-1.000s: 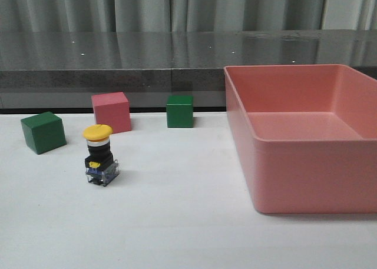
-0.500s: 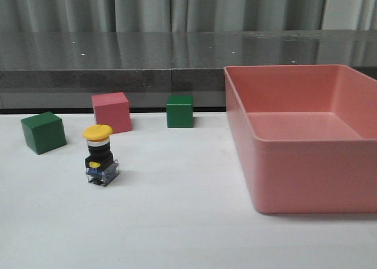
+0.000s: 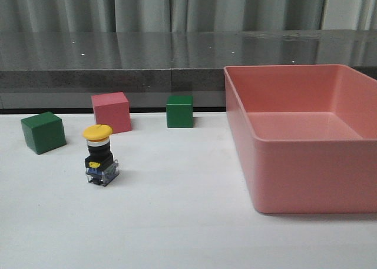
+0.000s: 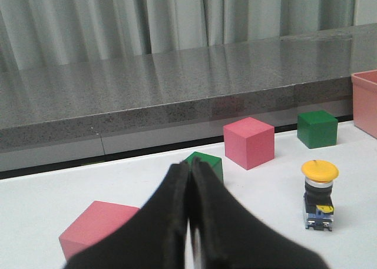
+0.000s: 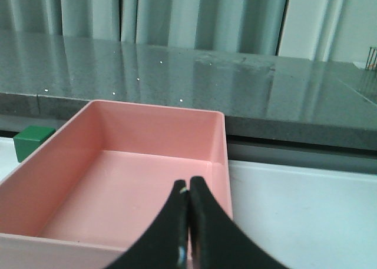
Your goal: Place and stand button with both arms
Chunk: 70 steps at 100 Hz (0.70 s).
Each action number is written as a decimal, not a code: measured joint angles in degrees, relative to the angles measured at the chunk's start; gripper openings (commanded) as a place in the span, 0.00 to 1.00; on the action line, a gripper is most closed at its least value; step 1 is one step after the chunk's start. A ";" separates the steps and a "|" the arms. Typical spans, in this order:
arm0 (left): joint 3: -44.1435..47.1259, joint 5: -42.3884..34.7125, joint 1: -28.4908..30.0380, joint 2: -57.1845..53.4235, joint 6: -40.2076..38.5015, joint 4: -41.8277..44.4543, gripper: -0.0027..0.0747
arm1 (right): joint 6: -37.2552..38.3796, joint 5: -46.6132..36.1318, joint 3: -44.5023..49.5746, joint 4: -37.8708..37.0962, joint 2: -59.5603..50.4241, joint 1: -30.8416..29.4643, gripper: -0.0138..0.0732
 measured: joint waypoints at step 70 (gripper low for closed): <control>0.00 0.00 0.00 0.00 0.00 0.00 0.01 | 1.37 -1.09 4.74 -0.25 -4.82 0.50 0.09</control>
